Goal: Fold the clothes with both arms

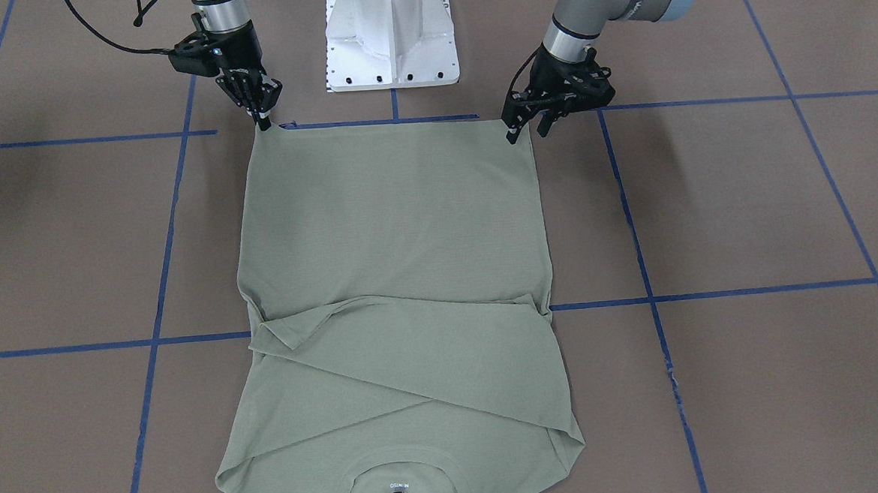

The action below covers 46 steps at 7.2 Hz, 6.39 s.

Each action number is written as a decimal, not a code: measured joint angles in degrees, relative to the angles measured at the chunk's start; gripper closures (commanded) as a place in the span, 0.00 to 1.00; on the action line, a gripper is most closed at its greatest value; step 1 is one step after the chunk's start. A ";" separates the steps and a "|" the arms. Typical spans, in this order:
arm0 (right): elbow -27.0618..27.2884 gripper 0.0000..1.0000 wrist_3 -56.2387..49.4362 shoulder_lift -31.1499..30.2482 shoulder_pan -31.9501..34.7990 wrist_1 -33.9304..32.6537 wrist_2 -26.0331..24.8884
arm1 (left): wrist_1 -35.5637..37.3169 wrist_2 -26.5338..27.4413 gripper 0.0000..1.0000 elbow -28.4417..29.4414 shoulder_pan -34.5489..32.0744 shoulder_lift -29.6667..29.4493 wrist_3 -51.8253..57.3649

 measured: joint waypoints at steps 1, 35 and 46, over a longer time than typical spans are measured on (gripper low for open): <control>0.03 1.00 0.02 0.02 0.00 0.00 -0.03 | 0.37 0.34 0.40 0.14 1.15 0.08 -0.58; -43.34 1.00 -32.89 39.01 45.19 -0.15 28.04 | -11.79 1.21 1.00 27.69 -26.22 -21.58 16.99; -57.86 0.48 -35.17 45.28 45.25 5.78 24.27 | -19.68 5.63 0.68 39.96 -26.47 -25.76 17.05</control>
